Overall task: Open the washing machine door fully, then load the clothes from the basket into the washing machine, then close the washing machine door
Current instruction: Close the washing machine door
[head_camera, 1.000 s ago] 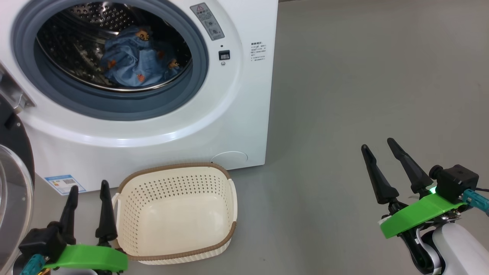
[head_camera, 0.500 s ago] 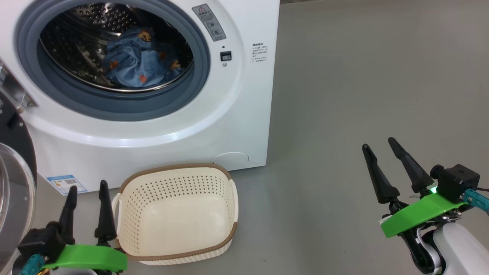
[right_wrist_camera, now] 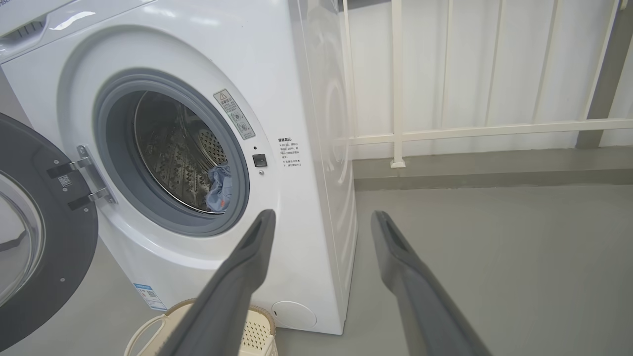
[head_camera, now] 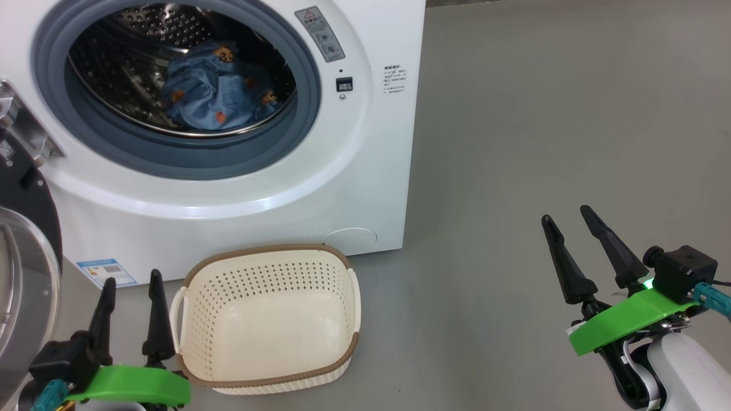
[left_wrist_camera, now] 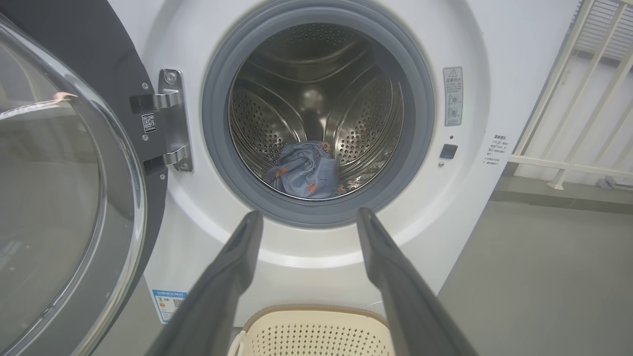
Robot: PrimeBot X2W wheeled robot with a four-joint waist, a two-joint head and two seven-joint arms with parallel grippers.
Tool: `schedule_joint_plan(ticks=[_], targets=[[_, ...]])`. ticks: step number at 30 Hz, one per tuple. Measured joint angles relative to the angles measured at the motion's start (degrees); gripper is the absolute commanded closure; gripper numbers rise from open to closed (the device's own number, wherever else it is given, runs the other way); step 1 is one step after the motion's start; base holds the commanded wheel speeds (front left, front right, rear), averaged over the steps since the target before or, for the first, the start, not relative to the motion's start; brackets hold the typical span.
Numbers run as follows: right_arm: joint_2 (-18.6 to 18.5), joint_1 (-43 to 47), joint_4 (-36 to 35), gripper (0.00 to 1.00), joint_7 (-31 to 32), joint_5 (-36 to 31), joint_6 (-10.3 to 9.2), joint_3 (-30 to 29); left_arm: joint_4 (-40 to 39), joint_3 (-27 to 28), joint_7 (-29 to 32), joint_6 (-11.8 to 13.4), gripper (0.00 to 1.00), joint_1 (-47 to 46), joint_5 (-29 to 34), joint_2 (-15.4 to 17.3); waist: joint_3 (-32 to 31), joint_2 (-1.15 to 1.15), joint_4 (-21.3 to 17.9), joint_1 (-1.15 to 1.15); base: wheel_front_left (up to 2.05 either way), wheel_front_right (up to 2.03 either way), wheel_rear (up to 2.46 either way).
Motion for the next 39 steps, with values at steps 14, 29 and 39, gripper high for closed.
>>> schedule_joint_plan(ticks=[14,29,39], targets=[[0.0,0.2,0.0,0.00,0.0,0.0,0.00,-0.1,-0.4,-0.8,0.0,2.0,0.00,0.1,0.3,-0.1,0.0,0.00,3.6,0.00,0.00,0.00,0.00],[-0.1,0.2,0.0,0.00,0.0,0.0,0.00,0.8,-0.8,-0.9,0.0,2.7,0.00,1.3,0.7,0.0,0.1,0.00,11.9,0.00,0.00,0.00,0.00],[-0.2,0.2,0.3,0.00,0.0,0.0,0.00,1.6,-1.1,-1.3,0.0,3.0,0.00,1.3,0.7,0.0,-0.2,0.00,17.9,0.00,0.00,0.00,0.00]])
